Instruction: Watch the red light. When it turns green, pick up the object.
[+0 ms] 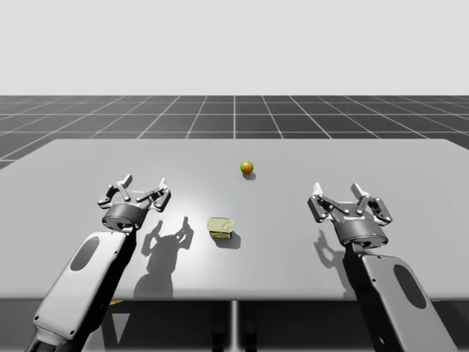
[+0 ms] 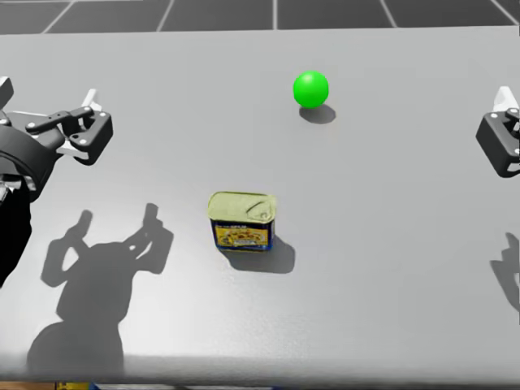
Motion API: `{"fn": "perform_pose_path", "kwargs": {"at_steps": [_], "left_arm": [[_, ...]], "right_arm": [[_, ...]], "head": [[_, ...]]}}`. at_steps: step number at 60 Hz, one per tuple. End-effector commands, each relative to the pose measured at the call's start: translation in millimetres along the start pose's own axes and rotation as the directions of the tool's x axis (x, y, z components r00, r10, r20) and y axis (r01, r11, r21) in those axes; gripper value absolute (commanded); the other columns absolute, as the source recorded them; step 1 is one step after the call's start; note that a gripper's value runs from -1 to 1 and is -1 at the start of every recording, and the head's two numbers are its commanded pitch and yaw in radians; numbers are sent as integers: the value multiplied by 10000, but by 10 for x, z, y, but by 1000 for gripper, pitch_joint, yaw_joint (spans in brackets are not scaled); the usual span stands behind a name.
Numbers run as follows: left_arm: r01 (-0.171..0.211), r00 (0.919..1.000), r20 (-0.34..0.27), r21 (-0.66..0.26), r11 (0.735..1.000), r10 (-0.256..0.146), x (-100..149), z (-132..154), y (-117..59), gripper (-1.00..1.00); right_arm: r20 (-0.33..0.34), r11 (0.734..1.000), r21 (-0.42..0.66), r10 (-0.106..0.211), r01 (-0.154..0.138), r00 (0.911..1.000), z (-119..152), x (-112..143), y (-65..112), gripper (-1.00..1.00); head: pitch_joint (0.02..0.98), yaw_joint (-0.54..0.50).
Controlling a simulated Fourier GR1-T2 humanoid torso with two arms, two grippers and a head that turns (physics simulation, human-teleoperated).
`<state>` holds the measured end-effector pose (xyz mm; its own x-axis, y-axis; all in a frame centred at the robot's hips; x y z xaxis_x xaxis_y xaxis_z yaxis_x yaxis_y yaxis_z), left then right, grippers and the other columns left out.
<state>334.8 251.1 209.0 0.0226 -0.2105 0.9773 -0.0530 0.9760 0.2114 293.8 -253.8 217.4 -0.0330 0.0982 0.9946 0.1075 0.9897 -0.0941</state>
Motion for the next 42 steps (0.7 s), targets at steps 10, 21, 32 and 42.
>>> {"fn": "perform_pose_path", "kwargs": {"at_steps": [10, 21, 32, 42], "left_arm": [[69, 10000, 30, -194, 9998, -68, -3, -3, -42, -1000], [-124, 9999, -128, -879, 9961, 113, 57, 82, -168, -1000], [-975, 9946, 126, -2167, 9714, 1027, 285, 451, -221, -1000], [-1185, 9885, 477, -3442, 9314, 1434, 401, 832, -363, -1000]], "right_arm": [[11, 9999, 18, 157, -157, 9999, 11, 0, 35, -1000], [2, 9998, 2, 198, -198, 9998, 22, -2, 58, -1000], [-28, 9996, -22, 278, -278, 9996, 20, -11, 75, -1000], [-46, 9994, -86, 333, -334, 9994, 20, -17, 79, -1000]], "head": [[870, 65], [861, 63], [860, 72], [856, 75]]}}
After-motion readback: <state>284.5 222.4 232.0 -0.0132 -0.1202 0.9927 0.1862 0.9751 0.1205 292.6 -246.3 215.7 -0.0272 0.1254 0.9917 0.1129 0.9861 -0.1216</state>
